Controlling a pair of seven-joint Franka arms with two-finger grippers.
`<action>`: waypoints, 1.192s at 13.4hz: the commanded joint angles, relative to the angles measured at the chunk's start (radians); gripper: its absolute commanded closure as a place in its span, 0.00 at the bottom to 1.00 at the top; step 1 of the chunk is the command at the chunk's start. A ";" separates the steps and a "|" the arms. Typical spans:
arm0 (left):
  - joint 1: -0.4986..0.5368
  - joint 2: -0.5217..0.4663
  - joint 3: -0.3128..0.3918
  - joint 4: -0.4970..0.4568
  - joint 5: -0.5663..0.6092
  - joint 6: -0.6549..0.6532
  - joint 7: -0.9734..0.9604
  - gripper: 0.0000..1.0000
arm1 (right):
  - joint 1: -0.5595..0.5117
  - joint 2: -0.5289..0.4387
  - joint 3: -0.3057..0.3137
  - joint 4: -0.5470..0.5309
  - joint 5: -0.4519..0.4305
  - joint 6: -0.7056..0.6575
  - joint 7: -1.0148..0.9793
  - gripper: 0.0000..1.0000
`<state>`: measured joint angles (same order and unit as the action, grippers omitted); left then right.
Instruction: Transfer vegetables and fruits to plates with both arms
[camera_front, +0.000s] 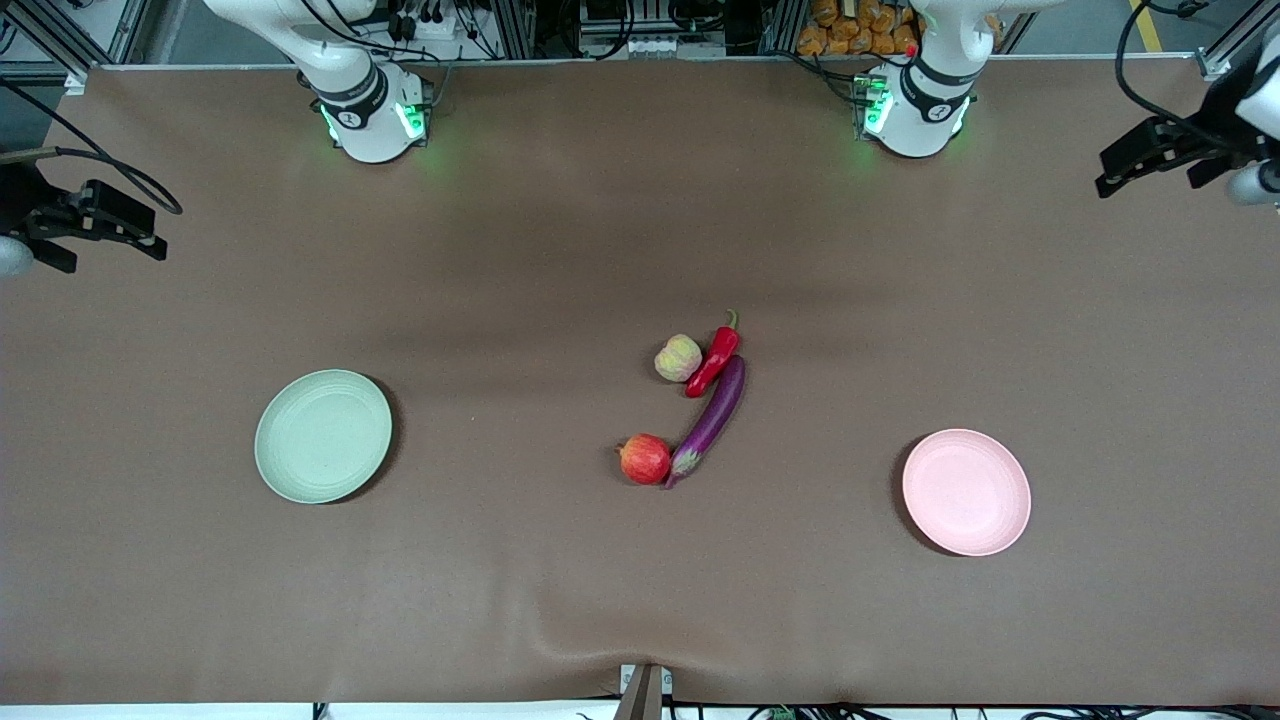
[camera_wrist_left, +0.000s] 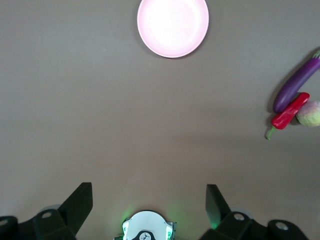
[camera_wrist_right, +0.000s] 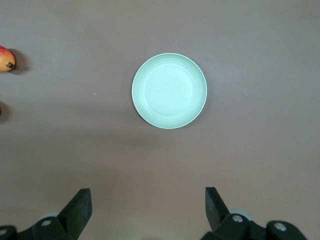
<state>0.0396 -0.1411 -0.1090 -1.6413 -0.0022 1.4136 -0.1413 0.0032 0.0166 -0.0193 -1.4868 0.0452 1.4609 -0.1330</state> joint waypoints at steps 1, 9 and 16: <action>0.002 0.029 -0.006 0.037 0.004 -0.015 0.016 0.00 | -0.022 0.009 0.012 0.023 0.013 -0.017 -0.010 0.00; 0.013 0.041 -0.006 0.077 -0.010 -0.021 0.012 0.00 | -0.028 0.009 0.007 0.023 0.013 -0.028 -0.016 0.00; 0.005 0.034 -0.009 0.066 -0.015 -0.038 0.049 0.00 | -0.023 0.009 0.007 0.023 0.013 -0.031 -0.016 0.00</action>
<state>0.0435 -0.1039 -0.1152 -1.5864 -0.0022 1.4007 -0.1149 0.0015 0.0166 -0.0254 -1.4868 0.0452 1.4467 -0.1330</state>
